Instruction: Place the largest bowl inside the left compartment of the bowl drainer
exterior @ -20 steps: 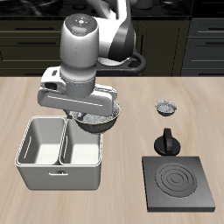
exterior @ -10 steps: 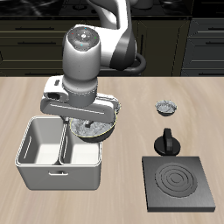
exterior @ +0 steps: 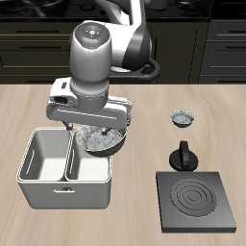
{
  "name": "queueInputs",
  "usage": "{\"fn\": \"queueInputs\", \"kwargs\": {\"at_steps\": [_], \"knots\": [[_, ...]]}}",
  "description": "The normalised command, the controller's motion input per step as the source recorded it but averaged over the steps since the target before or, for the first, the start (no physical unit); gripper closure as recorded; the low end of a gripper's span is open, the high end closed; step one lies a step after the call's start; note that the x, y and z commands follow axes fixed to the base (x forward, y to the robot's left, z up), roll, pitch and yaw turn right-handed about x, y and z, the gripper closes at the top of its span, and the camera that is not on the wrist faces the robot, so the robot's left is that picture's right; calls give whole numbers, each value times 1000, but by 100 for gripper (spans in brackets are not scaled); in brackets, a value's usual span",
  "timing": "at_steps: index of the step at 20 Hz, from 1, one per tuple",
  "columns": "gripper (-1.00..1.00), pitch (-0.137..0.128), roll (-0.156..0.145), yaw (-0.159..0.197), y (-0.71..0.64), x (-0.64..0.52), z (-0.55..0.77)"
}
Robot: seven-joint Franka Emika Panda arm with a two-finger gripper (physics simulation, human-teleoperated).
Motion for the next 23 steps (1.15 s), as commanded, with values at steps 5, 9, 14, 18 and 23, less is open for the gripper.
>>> {"fn": "queueInputs", "kwargs": {"at_steps": [5, 9, 14, 18, 23], "knots": [[-100, -43, 10, -2, 25, -215, 211], [-100, -16, 0, -21, -11, -117, 104], [-100, -56, 29, -31, 117, -506, 313], [-100, -10, 12, -18, -55, -409, 165], [-100, -38, 16, 26, -137, -417, 166]]}}
